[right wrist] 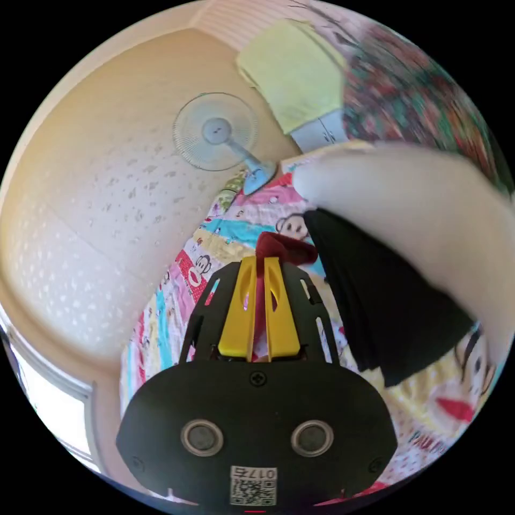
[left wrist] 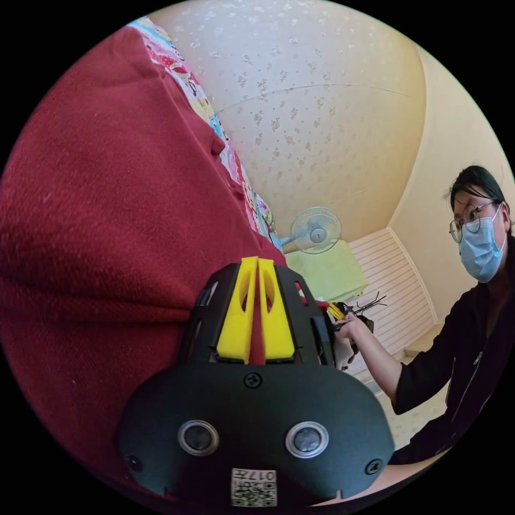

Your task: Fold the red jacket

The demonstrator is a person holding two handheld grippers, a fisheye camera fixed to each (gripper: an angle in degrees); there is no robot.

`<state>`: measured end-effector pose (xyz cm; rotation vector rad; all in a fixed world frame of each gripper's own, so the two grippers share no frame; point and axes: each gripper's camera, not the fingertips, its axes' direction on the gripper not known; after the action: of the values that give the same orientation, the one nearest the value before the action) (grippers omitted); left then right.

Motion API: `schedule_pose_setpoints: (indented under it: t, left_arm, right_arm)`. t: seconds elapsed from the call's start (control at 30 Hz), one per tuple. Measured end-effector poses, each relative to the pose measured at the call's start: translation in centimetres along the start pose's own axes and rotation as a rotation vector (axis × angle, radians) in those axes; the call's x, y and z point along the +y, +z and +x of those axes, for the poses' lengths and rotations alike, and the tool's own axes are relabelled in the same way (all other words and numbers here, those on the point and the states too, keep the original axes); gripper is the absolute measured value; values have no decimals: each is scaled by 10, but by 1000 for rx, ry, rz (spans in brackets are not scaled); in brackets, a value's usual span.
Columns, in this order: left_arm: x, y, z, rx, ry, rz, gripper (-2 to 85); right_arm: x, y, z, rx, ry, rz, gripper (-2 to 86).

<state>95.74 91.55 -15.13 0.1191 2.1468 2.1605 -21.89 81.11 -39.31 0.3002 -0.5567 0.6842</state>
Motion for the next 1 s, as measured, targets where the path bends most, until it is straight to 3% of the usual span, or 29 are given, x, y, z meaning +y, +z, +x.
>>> schedule_pose_setpoints:
  t: [0.07, 0.2, 0.4, 0.57, 0.67, 0.83, 0.93, 1.0]
  left_arm:
    - [1, -1, -1, 1, 0, 1, -10]
    - [2, -5, -2, 8, 5, 5, -10]
    - [1, -11, -3, 22, -1, 10, -1]
    - [-8, -19, 5, 133, -84, -69, 60]
    - [-1, -79, 34, 130, -38, 82, 65]
    - [27, -208, 52, -69, -75, 273, 72]
    - [38, -268, 51, -140, -91, 323, 68]
    - [33, -290, 54, -166, -71, 339, 68]
  right_arm:
    - [-35, -1, -38, -1, -162, 4, 32]
    - [-73, -22, -80, -48, -274, 81, 33]
    - [-8, -46, -164, -297, -481, 66, 33]
    - [137, -28, -262, -634, -672, -195, 35]
    - [233, 4, -300, -792, -717, -392, 37]
    - [386, 82, -309, -743, -1047, -750, 44]
    - [453, 119, -282, -782, -1078, -1124, 63]
    - [464, 125, -266, -812, -1041, -1238, 77]
